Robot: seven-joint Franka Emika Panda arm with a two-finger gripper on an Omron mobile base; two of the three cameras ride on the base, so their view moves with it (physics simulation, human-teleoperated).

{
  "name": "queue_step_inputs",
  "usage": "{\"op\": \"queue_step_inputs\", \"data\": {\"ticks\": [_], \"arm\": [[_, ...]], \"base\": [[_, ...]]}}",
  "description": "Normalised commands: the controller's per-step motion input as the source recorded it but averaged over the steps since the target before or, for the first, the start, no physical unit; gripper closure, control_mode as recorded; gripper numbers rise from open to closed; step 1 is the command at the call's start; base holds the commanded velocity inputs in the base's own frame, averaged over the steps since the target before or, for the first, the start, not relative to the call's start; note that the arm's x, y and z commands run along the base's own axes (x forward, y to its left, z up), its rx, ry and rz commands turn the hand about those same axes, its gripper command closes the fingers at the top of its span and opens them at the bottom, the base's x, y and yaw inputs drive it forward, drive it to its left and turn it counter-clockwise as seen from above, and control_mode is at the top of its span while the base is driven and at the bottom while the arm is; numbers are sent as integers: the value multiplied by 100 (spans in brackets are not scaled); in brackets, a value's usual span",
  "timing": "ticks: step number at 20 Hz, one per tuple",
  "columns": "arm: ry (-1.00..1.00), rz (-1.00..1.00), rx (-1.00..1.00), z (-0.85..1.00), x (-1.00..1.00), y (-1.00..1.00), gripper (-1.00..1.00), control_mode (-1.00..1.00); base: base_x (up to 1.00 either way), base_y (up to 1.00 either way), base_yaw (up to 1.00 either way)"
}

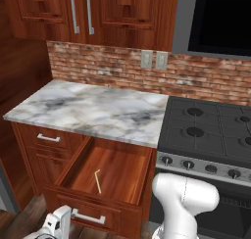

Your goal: Take a straw from the drawer in front and place it inside the glass cup on the dining counter.

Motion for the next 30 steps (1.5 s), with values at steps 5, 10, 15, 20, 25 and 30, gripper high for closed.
{"op": "queue_step_inputs", "data": {"ticks": [5,10,15,20,25,30], "arm": [[0,0,14,88,-18,0,-100,-100],[0,0,23,100,-12,0,-100,-100],[2,-2,28,100,-2,-9,-100,-100],[16,-10,33,100,2,-40,-100,-100],[17,-13,28,84,21,-50,-100,-100],[14,-13,16,18,40,-57,-100,-100]], "base": [[0,0,0],[0,0,0],[0,0,0],[0,0,0],[0,0,0],[0,0,0]]}}
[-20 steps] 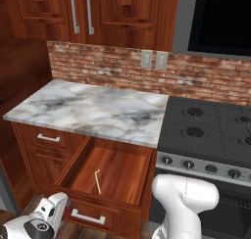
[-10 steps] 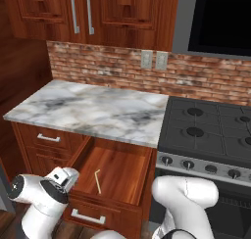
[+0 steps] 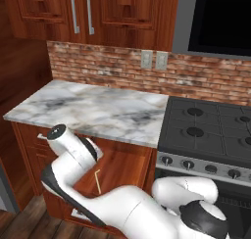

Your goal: Take a straw from the drawer in front and place it inside the glass cup on the dining counter.

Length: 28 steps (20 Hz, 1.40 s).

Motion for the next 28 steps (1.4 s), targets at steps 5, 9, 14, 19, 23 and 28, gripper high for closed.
{"op": "queue_step_inputs", "data": {"ticks": [5,9,14,19,23,28], "arm": [[9,-9,7,-3,53,-35,-100,-100],[3,-6,5,-20,32,-7,-100,-100],[0,-3,4,-25,29,0,-100,-100],[5,-2,5,-29,39,0,-100,-100],[3,-2,5,-25,65,0,-100,-100],[7,-2,5,-26,68,0,-100,-100]], "base": [[0,0,0],[0,0,0],[0,0,0],[0,0,0],[0,0,0],[0,0,0]]}}
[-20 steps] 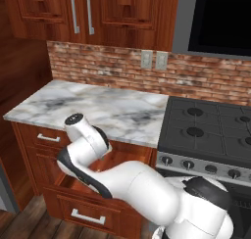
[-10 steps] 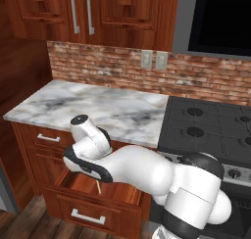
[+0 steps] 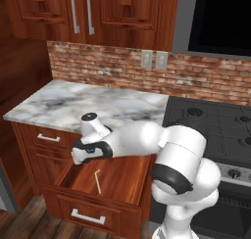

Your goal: Take a straw from the drawer in front and place it inside the glass cup on the dining counter.

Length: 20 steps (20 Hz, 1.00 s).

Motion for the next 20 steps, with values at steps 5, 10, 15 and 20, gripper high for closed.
{"op": "queue_step_inputs", "data": {"ticks": [5,10,15,20], "arm": [[8,-2,4,-35,50,0,-100,-100],[11,-3,3,-38,32,0,-100,-100],[15,-5,1,-43,25,1,-100,-100],[15,-10,0,-37,31,7,-100,-100]], "base": [[0,0,0],[0,0,0],[0,0,0],[0,0,0]]}}
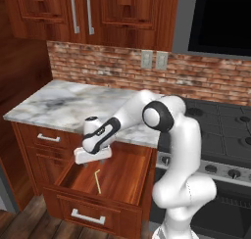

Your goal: Take a straw from the drawer in front and place it inside the glass cup on the dining counter.

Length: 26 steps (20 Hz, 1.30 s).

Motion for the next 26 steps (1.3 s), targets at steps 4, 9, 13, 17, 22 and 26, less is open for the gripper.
{"op": "queue_step_inputs", "data": {"ticks": [4,9,13,17,22,26], "arm": [[13,-13,0,-32,33,13,-100,-100],[12,-14,0,-27,33,4,-100,-100],[9,-14,0,-24,8,0,-100,-100],[5,-13,0,-26,0,0,-100,-100],[1,-9,0,-23,-5,0,-100,-100],[0,-7,0,-19,-21,0,-100,-100]], "base": [[0,0,0],[0,0,0],[0,0,0],[0,0,0],[0,0,0],[0,0,0]]}}
